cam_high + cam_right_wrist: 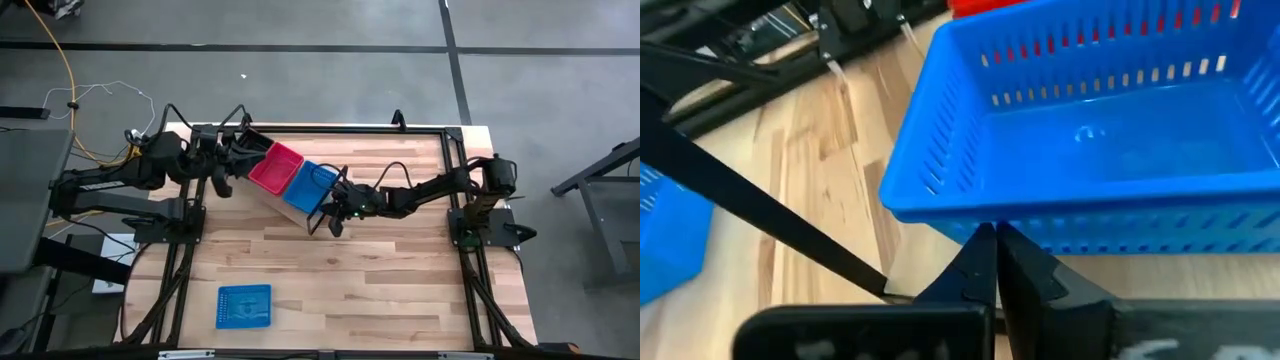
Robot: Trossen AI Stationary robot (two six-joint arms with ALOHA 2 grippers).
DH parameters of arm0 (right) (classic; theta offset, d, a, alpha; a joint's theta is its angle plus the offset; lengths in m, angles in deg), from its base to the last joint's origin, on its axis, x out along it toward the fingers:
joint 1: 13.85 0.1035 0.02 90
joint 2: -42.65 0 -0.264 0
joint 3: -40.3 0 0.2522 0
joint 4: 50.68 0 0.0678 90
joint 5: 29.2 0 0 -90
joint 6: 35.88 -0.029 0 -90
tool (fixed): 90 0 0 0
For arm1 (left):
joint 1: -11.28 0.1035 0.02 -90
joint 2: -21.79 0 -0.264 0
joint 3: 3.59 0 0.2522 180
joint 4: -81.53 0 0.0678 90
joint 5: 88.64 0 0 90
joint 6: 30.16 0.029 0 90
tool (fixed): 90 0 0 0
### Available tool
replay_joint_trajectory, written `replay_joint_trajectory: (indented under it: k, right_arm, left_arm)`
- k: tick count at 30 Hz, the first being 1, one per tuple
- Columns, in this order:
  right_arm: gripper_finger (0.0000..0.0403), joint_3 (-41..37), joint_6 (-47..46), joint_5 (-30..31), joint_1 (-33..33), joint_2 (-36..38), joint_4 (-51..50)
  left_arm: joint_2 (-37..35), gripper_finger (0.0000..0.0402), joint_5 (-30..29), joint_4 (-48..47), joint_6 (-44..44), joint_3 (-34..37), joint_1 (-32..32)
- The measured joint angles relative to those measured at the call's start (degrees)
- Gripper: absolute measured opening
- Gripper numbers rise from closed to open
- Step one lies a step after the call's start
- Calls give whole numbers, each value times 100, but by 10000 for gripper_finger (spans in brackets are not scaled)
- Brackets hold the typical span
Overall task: Stack baskets on shelf by color
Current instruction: Stack the right blue bin into the blue bin on the shelf, then stack the blue bin into the blue bin on the shelf
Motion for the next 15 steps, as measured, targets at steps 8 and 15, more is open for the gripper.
replay_joint_trajectory:
  k: [8,15]
  right_arm:
    - [0,0,-55,-194,2,-8,107]
    - [0,-20,-176,-644,23,497,-1367]
  left_arm:
    - [2,0,-78,-4,42,0,-22]
    - [4,0,72,-60,0,0,-24]
